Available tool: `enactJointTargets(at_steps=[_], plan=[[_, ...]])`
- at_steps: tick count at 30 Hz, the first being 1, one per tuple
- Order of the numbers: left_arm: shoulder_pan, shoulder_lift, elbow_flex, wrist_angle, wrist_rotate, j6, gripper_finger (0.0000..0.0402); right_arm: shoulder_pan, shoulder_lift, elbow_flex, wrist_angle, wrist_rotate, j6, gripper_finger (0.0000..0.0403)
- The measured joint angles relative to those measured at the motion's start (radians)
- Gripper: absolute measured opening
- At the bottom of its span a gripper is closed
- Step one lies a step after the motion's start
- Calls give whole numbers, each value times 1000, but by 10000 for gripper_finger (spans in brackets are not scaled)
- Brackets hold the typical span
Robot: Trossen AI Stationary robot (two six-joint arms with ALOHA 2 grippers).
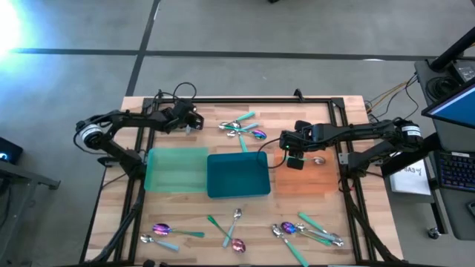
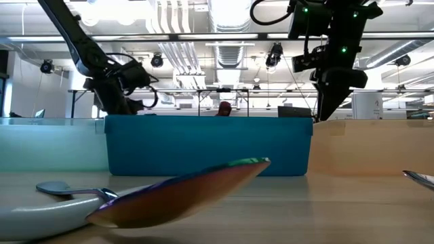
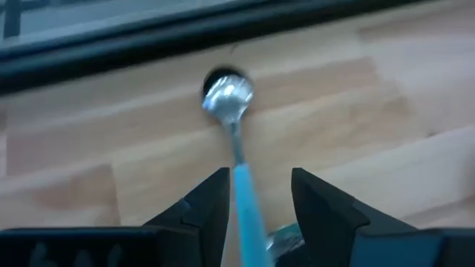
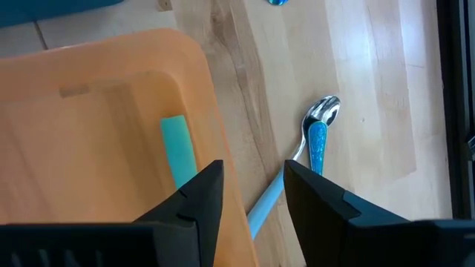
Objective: Sort silverware by color (type)
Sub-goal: Put the blue spoon into the blue bin
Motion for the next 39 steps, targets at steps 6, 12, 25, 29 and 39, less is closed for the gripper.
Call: enactJointTargets(at_steps=[6, 12, 25, 29, 39], plan=[[12, 63, 2, -19, -1, -55, 129, 0, 0, 0, 0, 0, -6, 128], [3, 120, 65, -77, -46, -76, 113, 0, 0, 0, 1, 0, -9, 132], [-1, 128, 80, -69, -56, -75, 25, 0, 0, 0, 0, 1, 0, 119], [-1, 73, 77, -30, 12, -44, 21, 0, 0, 0, 0, 1, 0, 118], [-90, -116, 77, -16, 186, 29, 21, 0, 0, 0, 27, 26, 0, 118]])
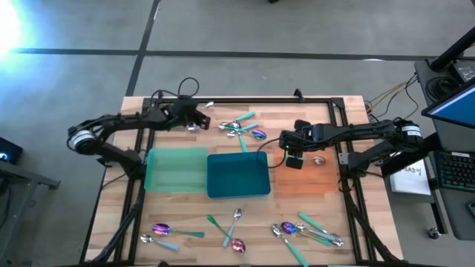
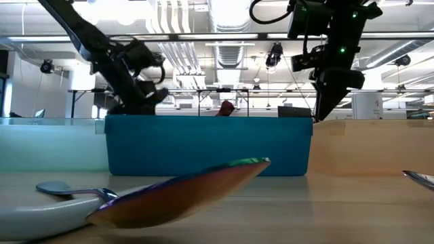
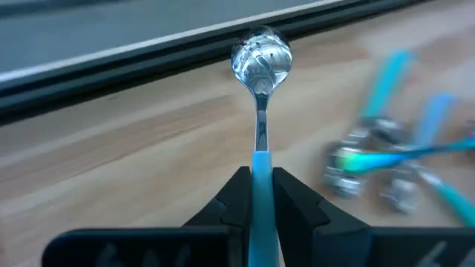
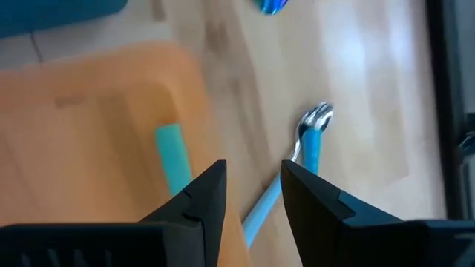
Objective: Sort silverware by color (type)
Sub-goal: Put the blue spoon into the blue bin
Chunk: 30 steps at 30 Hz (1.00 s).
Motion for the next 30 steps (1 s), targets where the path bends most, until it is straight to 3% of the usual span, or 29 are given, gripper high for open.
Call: enactJointTargets(at_steps=[7, 12, 20, 30], plan=[[-181, -89, -2, 160, 8, 13, 21, 0, 0, 0, 291, 26, 0, 118], [-301, -98, -9, 369, 8, 65, 21, 0, 0, -1, 571, 15, 12, 118], [-421, -55, -64, 685, 7, 150, 21, 0, 0, -29, 1015, -213, 3, 118], [-530, -51, -143, 953, 6, 350, 21, 0, 0, -90, 1304, -245, 25, 118]])
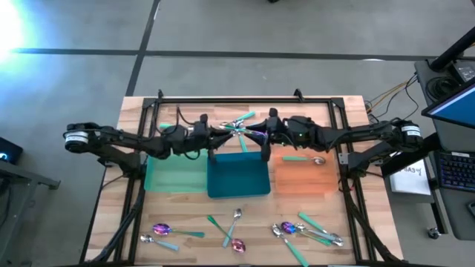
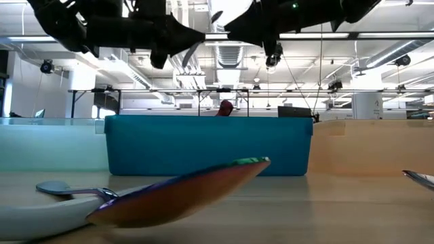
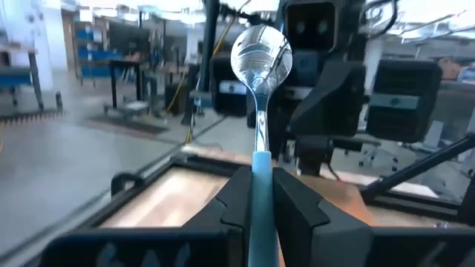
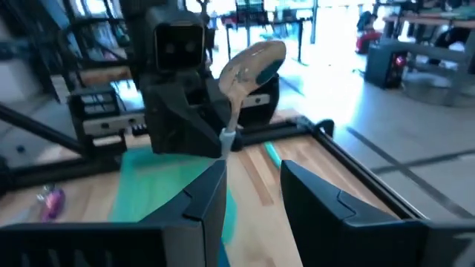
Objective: Sort silverware by color (type)
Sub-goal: Put the blue spoon into the blue bin
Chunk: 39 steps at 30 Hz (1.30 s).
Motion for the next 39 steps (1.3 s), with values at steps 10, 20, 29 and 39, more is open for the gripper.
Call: enactJointTargets(at_steps=[10, 20, 29, 39], plan=[[-16, 65, 32, 60, 2, 15, 21, 1, 0, -2, 45, -96, 35, 139], [-28, 192, 71, 213, 22, 19, 21, 0, 0, -2, 60, -95, 29, 175], [-29, 261, 145, 211, 72, 45, 21, 0, 0, -2, 64, -94, 16, 148], [-28, 248, 137, 213, 47, 68, 21, 0, 0, -2, 59, -94, -28, 18]])
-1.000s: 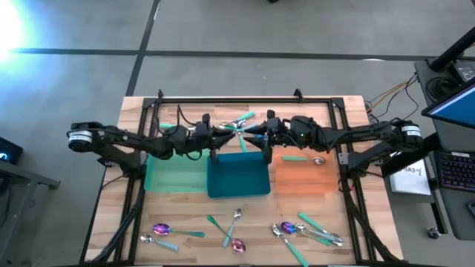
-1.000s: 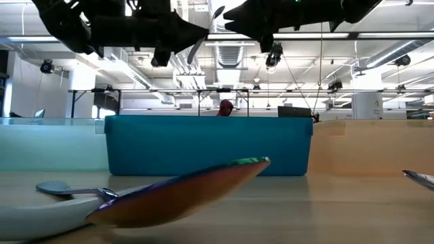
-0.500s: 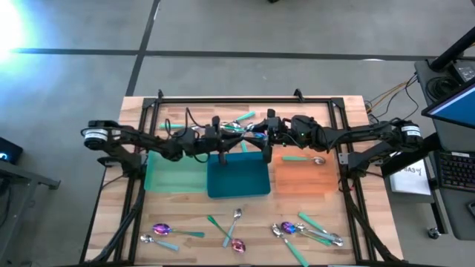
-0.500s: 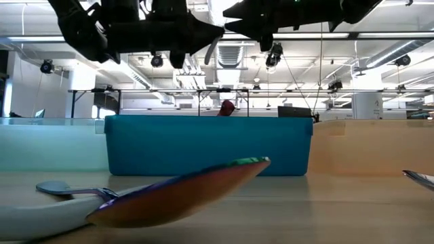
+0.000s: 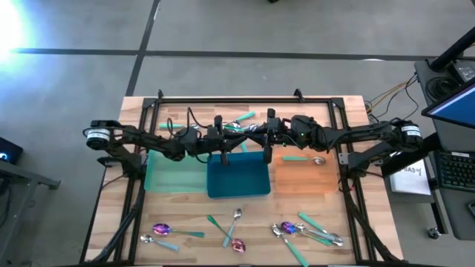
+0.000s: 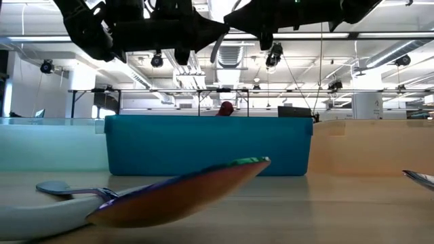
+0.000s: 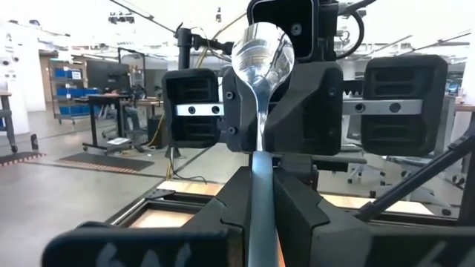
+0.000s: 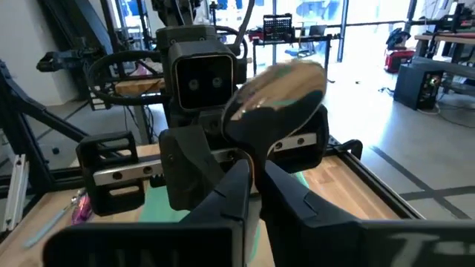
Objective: Sort silverware by color (type)
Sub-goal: Put the blue spoon into the blue bin
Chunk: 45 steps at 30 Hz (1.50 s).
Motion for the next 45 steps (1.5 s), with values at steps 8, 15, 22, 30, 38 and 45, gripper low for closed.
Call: enactJointTargets(at_steps=[8, 15, 22, 30, 38, 45], plan=[[0, 0, 0, -24, -4, -1, 67, 1, 1, 0, 0, 28, -39, 10], [0, 0, -1, -53, -39, -2, 144, 0, 1, 9, -3, 62, -84, 9], [0, -118, -2, -350, -40, -7, 159, 0, -31, 54, -187, 137, -103, 5], [0, -392, -2, -883, -108, -80, 140, 3, -12, 100, -486, 72, 39, 6], [0, -578, -2, -1203, -196, -149, 130, 18, 80, 97, -520, -99, 171, 7], [0, -645, -2, -1528, -195, -315, 130, 27, 161, 96, -533, -172, 214, 8]])
